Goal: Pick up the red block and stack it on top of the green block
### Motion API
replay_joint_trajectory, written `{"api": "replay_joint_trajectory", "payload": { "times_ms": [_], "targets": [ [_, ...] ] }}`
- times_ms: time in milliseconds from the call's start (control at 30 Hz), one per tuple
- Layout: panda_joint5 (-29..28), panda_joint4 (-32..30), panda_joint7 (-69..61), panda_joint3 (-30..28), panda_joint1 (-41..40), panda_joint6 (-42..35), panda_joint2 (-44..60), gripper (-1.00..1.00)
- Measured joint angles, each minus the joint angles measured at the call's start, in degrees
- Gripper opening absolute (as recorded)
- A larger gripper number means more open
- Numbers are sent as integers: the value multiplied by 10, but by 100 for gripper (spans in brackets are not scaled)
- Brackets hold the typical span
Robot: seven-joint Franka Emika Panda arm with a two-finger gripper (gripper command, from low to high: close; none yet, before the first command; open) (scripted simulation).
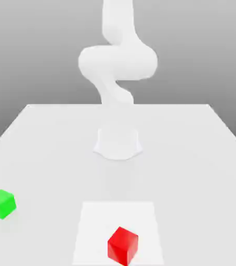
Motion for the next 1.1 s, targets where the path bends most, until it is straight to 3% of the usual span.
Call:
{"api": "replay_joint_trajectory", "payload": {
  "times_ms": [467, 833, 967, 1000, 1100],
  "targets": [
    [-61, -55, 208, 73, -73, 111, 296, 0],
    [-43, -96, 319, 78, -72, 204, 516, 0],
    [-65, -87, 342, 57, -56, 268, 599, 0],
    [-71, -84, 347, 51, -51, 283, 617, -100],
    [-71, -84, 347, 51, -51, 283, 617, -100]
  ]
}}
